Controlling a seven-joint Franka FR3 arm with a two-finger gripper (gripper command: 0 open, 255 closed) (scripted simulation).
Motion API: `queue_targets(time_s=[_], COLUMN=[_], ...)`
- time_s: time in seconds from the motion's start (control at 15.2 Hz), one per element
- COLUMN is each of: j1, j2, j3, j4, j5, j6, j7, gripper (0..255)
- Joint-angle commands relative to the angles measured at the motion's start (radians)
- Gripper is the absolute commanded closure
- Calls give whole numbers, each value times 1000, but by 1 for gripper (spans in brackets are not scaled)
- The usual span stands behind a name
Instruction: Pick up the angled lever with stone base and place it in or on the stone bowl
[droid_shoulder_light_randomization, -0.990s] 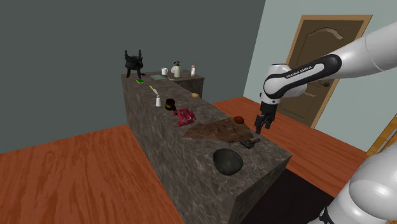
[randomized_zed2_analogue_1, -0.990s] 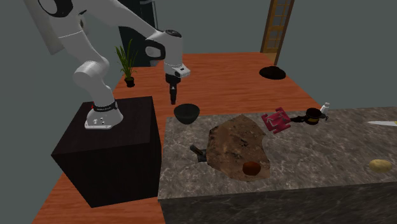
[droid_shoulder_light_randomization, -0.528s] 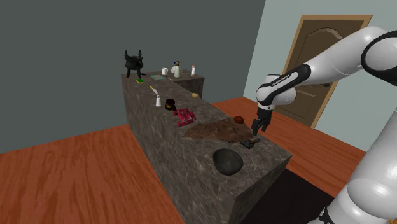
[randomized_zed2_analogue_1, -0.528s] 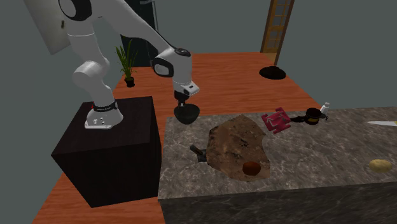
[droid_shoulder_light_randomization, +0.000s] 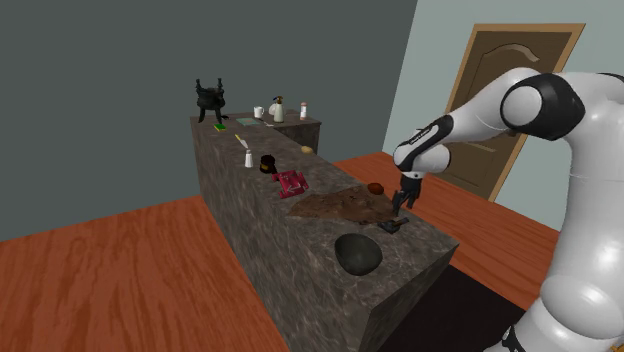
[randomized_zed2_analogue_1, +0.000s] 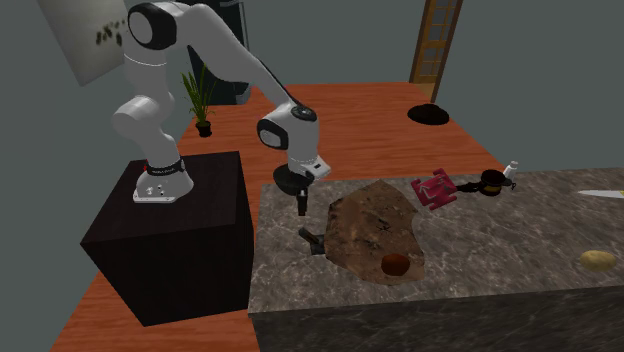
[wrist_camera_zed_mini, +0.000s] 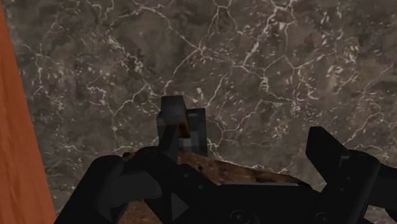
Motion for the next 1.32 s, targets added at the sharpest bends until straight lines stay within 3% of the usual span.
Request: queue_targets(time_s=[0.0, 0.33, 0.86, 1.25], j1=[-27, -97, -111, -111], j2=[83, 266, 345, 345], j3=[10, 35, 57, 57], j4=[63, 246, 260, 260], j5=[34, 87, 110, 110], j6=[21, 28, 92, 92], j7=[-29, -76, -91, -91], gripper=[0, 0, 0, 0])
